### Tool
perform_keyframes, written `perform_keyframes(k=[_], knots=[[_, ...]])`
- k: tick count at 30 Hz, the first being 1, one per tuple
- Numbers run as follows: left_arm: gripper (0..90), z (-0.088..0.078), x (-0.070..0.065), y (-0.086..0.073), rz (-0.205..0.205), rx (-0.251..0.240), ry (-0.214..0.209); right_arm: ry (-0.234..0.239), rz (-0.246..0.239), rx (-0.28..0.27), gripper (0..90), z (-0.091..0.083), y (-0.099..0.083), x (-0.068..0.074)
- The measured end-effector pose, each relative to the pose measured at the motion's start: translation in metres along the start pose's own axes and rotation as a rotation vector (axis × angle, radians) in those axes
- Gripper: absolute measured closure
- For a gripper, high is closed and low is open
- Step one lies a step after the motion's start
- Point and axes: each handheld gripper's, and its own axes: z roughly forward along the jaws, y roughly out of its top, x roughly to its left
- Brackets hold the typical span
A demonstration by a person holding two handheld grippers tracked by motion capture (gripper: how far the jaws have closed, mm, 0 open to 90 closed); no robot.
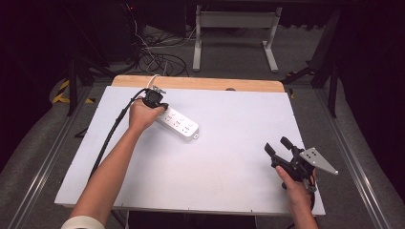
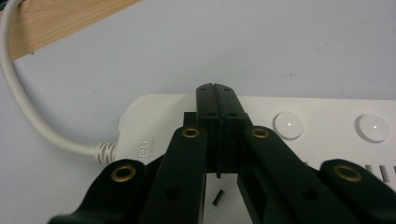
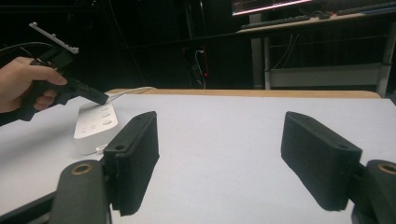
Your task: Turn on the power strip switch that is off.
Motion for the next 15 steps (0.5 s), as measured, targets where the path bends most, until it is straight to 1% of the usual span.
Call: perform_keyframes(k=[5, 7, 8, 10, 12, 13, 14, 15], knots=[[90.0, 0.0011, 0.0008, -0.0001, -0.002, -0.014, -0.006, -0.002, -0.001, -0.002, 28.3, -0.0004, 0.0001, 0.0001], [90.0, 0.0021, -0.0009, -0.0006, 0.004, -0.031, 0.001, -0.002, 0.002, -0.003, 28.3, -0.0001, -0.0002, -0.0003], [89.9, 0.0022, -0.001, -0.0003, 0.019, -0.036, 0.011, -0.002, 0.003, 0.0, 28.2, 0.0, -0.0004, -0.0005], [89.9, 0.0023, -0.0021, -0.0006, 0.019, -0.036, 0.012, -0.002, 0.0, 0.003, 28.3, 0.0, -0.0007, -0.0011], [89.9, 0.0023, -0.0005, -0.0022, 0.01, -0.049, 0.007, -0.002, 0.001, 0.002, 28.3, 0.0, -0.0007, -0.0012], [89.9, 0.0023, 0.0003, -0.0037, -0.008, -0.057, -0.004, -0.002, 0.001, 0.001, 28.3, -0.0001, -0.0007, -0.0013], [89.9, 0.0023, 0.0003, -0.0037, -0.008, -0.057, -0.004, -0.002, 0.001, 0.001, 28.3, -0.0001, -0.0007, -0.0013], [89.9, 0.0024, 0.002, -0.0053, -0.014, -0.07, -0.01, -0.002, 0.002, 0.001, 28.3, -0.0002, -0.0006, -0.0014]])
